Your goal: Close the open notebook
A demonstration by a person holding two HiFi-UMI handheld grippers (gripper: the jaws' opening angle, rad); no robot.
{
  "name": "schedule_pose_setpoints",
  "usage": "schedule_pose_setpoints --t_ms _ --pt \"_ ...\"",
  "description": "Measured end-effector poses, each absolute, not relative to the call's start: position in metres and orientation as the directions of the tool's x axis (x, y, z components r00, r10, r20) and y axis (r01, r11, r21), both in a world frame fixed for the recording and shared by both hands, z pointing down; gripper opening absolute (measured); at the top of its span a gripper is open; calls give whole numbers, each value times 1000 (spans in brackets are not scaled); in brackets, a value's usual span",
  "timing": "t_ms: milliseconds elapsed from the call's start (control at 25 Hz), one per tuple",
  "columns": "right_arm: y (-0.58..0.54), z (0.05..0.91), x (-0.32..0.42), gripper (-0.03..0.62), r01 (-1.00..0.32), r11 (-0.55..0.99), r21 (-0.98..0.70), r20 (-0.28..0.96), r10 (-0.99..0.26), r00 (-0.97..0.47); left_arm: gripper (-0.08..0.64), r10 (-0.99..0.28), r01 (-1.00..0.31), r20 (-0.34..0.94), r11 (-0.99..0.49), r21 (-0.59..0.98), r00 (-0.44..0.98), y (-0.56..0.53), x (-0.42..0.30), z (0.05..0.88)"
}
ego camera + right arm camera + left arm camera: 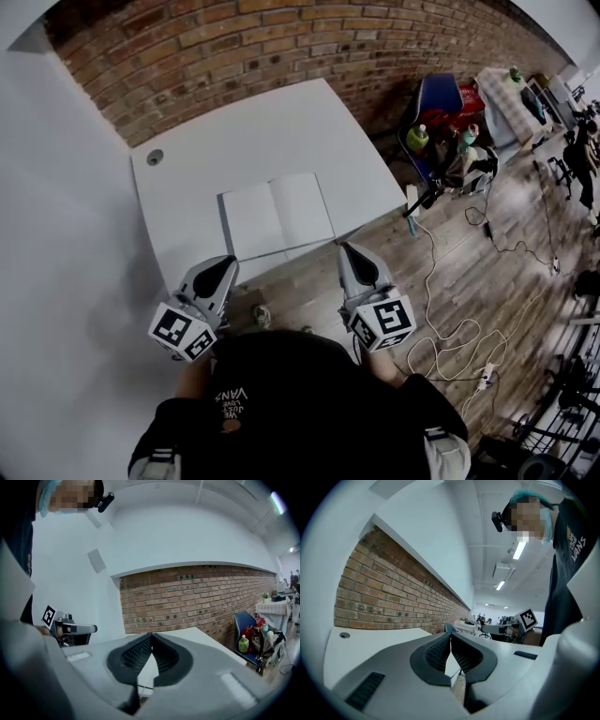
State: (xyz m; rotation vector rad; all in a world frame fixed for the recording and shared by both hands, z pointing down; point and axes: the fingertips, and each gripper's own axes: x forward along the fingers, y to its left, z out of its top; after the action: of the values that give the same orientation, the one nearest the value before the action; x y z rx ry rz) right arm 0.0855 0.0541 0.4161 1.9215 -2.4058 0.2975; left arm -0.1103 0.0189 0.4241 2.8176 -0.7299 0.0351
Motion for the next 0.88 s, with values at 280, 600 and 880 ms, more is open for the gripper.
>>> schedule_pose_setpoints --t_ms 280,600,880 --pt "37 415 64 -2 -981 156 -116 150 -974 -172 9 -429 -436 82 -873 219 899 -8 -133 430" --pt "31 423 44 -2 -988 96 -123 163 -980 -115 9 -371 -383 94 -897 222 924 -25 -152 439" --pt "27 436 35 -2 -988 79 -130 184 -978 -103 9 -363 -380 111 -893 243 925 -31 -162 454"
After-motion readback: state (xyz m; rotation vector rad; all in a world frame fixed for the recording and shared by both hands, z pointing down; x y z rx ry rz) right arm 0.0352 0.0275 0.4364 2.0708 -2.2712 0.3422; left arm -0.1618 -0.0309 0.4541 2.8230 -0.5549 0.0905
